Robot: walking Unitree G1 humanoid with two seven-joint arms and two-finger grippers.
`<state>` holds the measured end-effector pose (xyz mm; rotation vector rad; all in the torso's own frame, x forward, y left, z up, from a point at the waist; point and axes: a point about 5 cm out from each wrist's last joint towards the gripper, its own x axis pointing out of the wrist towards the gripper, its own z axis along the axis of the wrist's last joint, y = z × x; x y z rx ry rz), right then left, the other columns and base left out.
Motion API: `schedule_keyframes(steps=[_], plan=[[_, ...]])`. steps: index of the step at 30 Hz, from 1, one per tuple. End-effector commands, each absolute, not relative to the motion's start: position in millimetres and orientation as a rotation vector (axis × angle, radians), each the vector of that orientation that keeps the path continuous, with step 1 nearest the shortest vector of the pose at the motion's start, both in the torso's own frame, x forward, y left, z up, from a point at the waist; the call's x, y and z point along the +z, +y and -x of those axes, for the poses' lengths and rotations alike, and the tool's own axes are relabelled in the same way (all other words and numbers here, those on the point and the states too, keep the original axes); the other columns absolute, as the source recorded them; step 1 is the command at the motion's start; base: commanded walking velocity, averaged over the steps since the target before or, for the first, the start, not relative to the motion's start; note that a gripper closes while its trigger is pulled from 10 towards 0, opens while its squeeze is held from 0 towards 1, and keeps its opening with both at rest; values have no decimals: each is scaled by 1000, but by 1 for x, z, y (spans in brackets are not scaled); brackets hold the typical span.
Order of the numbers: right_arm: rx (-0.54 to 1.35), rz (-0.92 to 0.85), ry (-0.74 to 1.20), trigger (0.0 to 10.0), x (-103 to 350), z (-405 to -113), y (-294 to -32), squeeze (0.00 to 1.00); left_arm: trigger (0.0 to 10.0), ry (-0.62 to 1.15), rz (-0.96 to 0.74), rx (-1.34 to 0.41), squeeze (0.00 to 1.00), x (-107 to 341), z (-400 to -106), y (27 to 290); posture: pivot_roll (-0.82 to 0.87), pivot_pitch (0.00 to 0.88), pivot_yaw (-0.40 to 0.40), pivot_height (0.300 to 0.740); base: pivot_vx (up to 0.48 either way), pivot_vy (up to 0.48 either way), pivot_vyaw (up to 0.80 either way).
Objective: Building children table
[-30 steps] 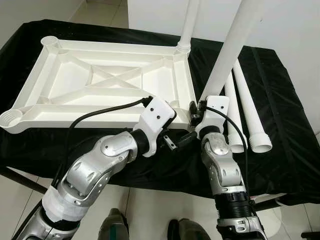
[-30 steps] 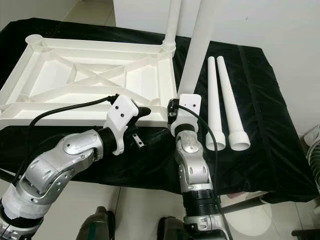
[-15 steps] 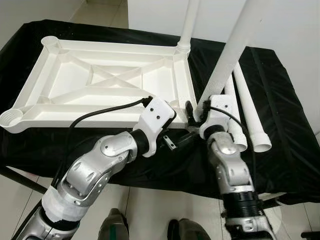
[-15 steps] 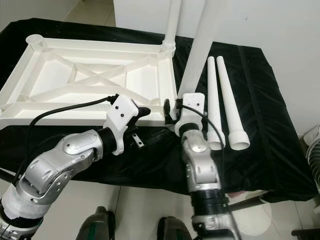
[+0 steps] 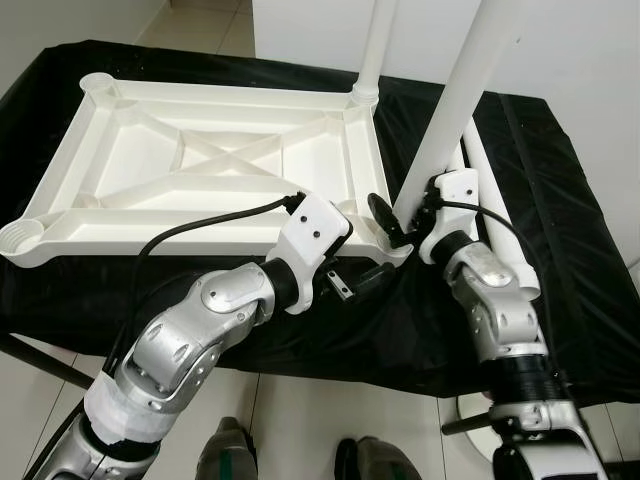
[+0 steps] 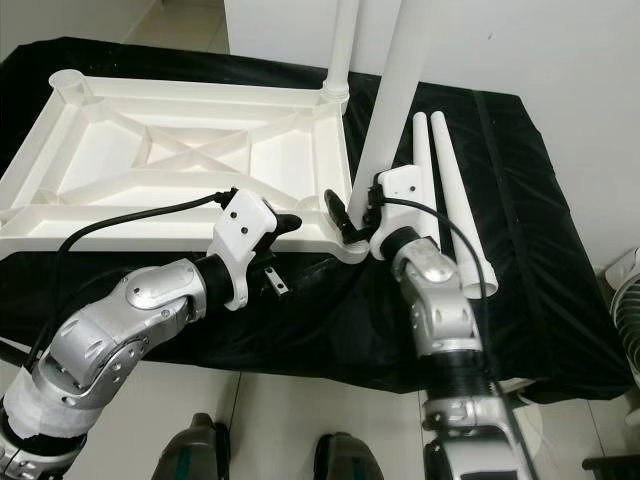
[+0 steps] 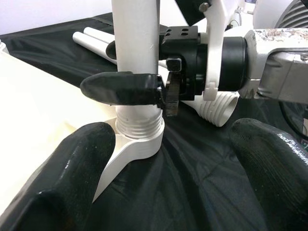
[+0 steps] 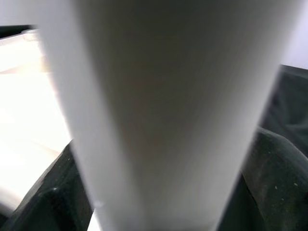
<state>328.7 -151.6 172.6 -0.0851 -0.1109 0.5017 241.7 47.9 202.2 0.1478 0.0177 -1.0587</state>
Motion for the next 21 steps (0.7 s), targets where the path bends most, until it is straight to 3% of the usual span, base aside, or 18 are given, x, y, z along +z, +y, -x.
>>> schedule_keyframes(steps=[1, 9, 10, 11, 12, 15, 16, 21], plan=[[558, 90, -100, 10000, 169, -329, -151, 0, 10000, 30, -149, -1110, 0, 201, -240, 47, 97, 88, -24, 740, 0, 0, 0], [681, 133, -56, 10000, 157, -332, -150, 0, 10000, 28, -151, -1112, 0, 202, -240, 47, 101, 87, -23, 740, 0, 0, 0], [703, 134, -47, 7569, 155, -332, -150, 0, 10000, 28, -151, -1112, 0, 202, -240, 47, 101, 87, -21, 740, 0, 0, 0], [703, 134, -47, 7569, 155, -332, -150, 0, 10000, 28, -151, -1112, 0, 202, -240, 47, 101, 87, -21, 740, 0, 0, 0], [709, 144, -44, 2902, 154, -334, -151, 0, 10000, 28, -151, -1113, 0, 202, -240, 47, 101, 87, -21, 740, 0, 0, 0], [721, 141, -36, 2902, 153, -334, -151, 0, 10000, 28, -151, -1115, 0, 203, -240, 47, 102, 87, -20, 740, 0, 0, 0], [724, 143, -32, 0, 152, -336, -152, 0, 10000, 29, -151, -1117, 0, 202, -240, 46, 102, 87, -20, 740, 0, 0, 0], [729, 142, -29, 0, 151, -341, -154, 0, 10000, 34, -148, -1127, 0, 201, -238, 45, 101, 86, -20, 740, 0, 0, 0]])
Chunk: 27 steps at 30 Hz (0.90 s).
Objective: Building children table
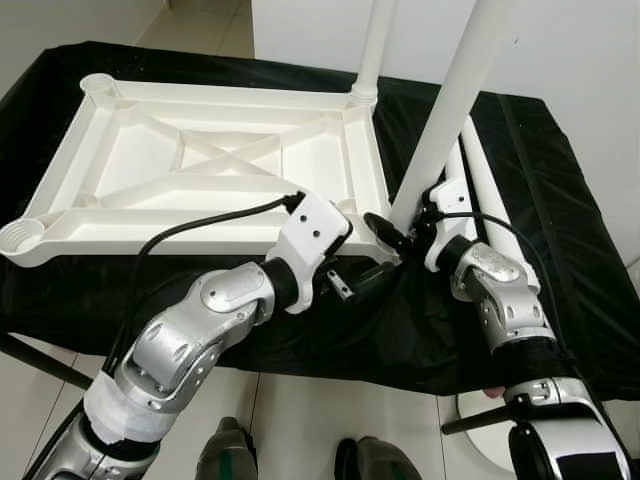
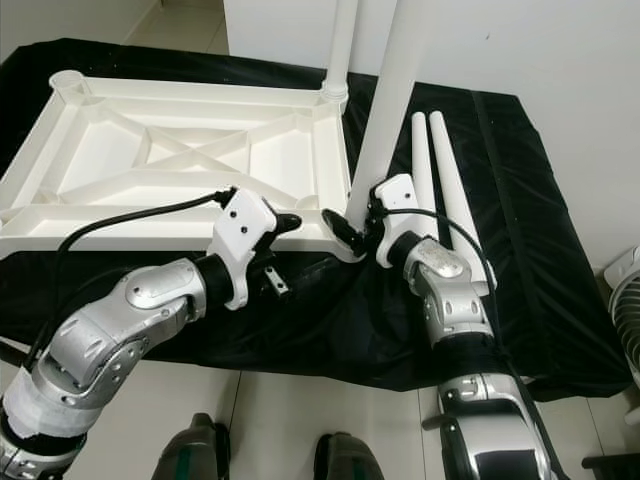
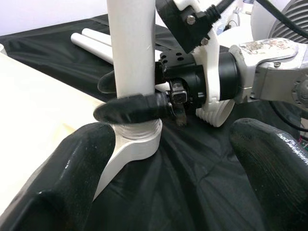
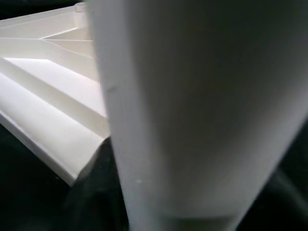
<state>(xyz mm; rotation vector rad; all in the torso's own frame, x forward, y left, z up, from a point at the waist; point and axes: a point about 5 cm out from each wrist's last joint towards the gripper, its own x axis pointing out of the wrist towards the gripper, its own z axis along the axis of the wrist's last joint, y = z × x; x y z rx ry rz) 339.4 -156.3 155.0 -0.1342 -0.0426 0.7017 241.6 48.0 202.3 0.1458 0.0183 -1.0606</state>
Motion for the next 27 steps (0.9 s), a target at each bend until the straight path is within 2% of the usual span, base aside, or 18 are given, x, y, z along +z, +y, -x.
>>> schedule_keyframes(steps=[1, 5, 6, 7, 27], plan=[[729, 142, -29, 0, 151, -341, -154, 0, 10000, 34, -148, -1127, 0, 201, -238, 45, 101, 86, -20, 740, 0, 0, 0], [735, 138, -34, 0, 151, -341, -154, 0, 10000, 35, -148, -1128, 0, 201, -238, 44, 100, 85, -20, 740, 0, 0, 0], [737, 138, -35, 7961, 150, -341, -154, 0, 10000, 35, -149, -1128, 0, 201, -238, 44, 100, 85, -20, 740, 0, 0, 0], [728, 133, -36, 10000, 150, -341, -154, 0, 10000, 37, -147, -1128, 0, 200, -238, 44, 97, 85, -22, 740, 0, 0, 0], [418, 70, -69, 10000, 144, -331, -141, 0, 10000, 59, -134, -1115, 0, 191, -238, 44, 89, 84, -28, 740, 0, 0, 0]])
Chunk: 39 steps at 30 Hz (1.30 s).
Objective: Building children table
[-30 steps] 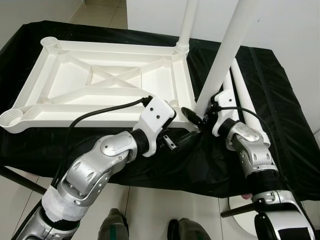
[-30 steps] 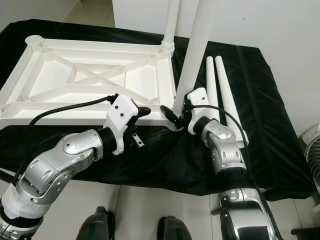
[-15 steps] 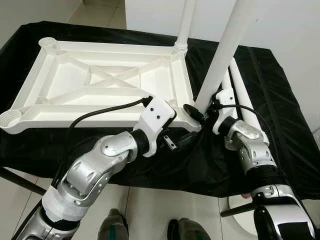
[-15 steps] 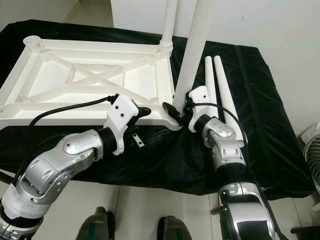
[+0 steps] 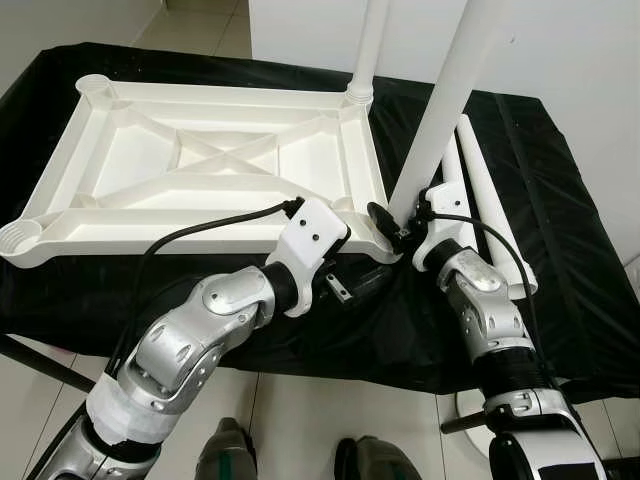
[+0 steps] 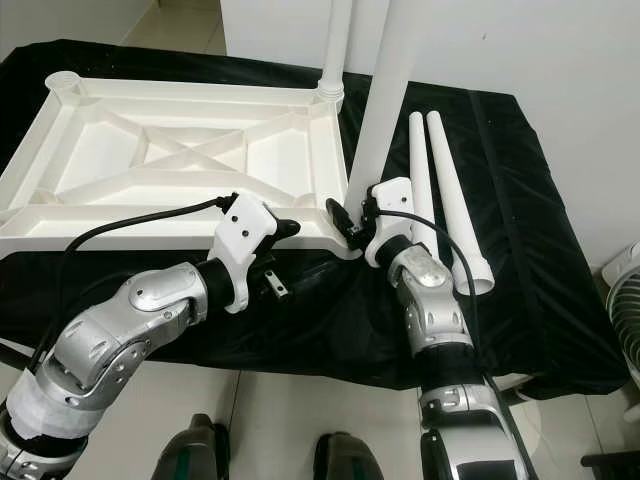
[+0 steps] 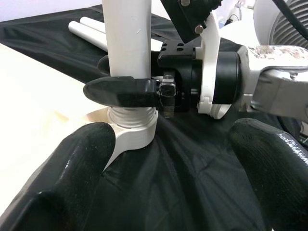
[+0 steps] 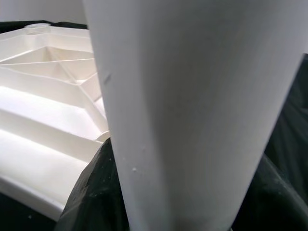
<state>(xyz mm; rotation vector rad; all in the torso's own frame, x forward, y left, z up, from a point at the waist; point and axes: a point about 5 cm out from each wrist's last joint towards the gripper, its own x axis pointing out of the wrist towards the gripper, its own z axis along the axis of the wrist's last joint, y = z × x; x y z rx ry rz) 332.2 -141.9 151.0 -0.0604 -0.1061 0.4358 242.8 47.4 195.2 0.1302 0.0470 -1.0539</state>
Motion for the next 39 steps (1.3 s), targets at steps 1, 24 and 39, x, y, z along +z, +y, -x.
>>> schedule_keyframes(steps=[1, 24, 39], plan=[[363, 60, -65, 10000, 144, -329, -139, 0, 10000, 60, -133, -1116, 0, 191, -238, 44, 88, 83, -28, 740, 0, 0, 0], [81, -27, -55, 10000, 143, -309, -112, 1000, 10000, 57, -140, -1127, 0, 191, -240, 42, 83, 76, -24, 740, 0, 0, 0], [478, 38, -129, 10000, 158, -309, -123, 0, 10000, 52, -141, -1128, 0, 190, -241, 42, 76, 63, -27, 740, 0, 0, 0]])
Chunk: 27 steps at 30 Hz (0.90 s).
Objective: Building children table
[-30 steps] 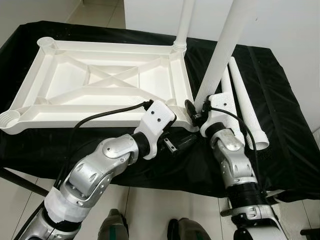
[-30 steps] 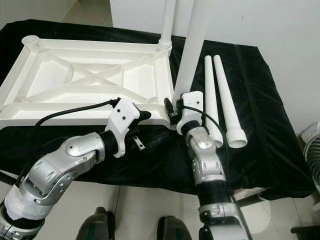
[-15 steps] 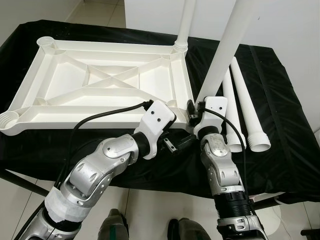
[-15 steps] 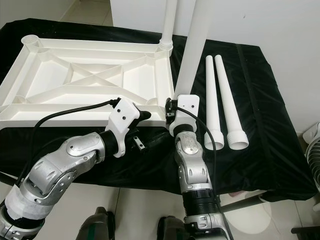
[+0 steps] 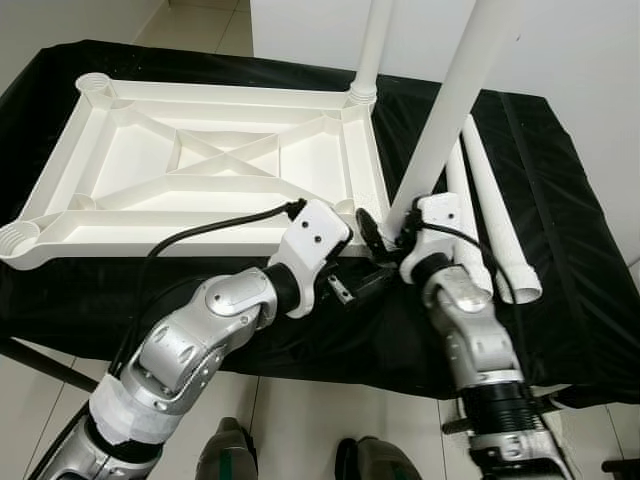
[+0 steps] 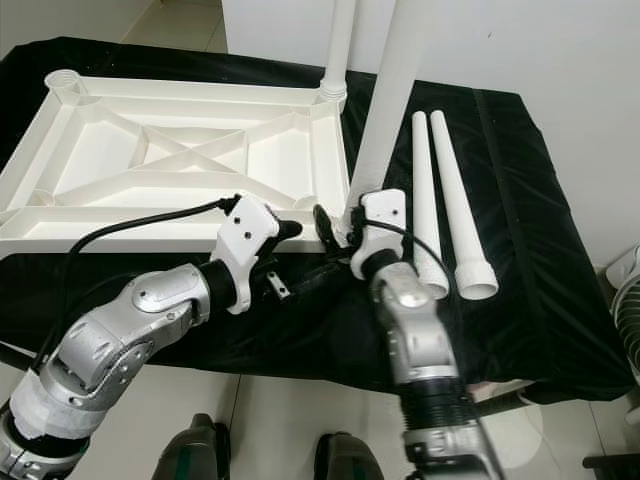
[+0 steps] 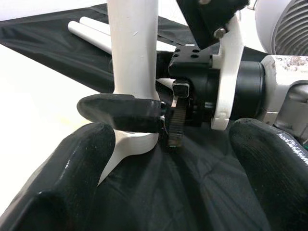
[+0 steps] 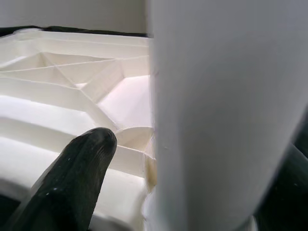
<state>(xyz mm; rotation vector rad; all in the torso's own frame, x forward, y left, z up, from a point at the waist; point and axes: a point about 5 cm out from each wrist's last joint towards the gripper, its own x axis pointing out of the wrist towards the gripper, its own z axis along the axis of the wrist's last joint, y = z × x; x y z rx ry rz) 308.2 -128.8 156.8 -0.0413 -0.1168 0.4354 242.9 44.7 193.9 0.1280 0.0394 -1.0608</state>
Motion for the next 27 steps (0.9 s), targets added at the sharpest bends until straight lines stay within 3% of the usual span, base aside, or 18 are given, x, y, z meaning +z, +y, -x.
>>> schedule_keyframes(steps=[1, 10, 11, 27], plan=[[495, 52, -126, 10000, 158, -310, -125, 0, 10000, 53, -141, -1129, 0, 190, -241, 42, 76, 63, -27, 740, 0, 0, 0], [664, 163, -72, 10000, 149, -322, -136, 0, 10000, 57, -139, -1136, 0, 186, -240, 39, 75, 57, -27, 740, 0, 0, 0], [677, 163, -57, 0, 146, -322, -137, 0, 10000, 57, -139, -1137, 0, 186, -240, 39, 78, 56, -28, 740, 0, 0, 0], [639, 99, -47, 0, 136, -322, -142, 0, 10000, 56, -137, -1149, 0, 185, -237, 37, 75, 52, -30, 740, 0, 0, 0]])
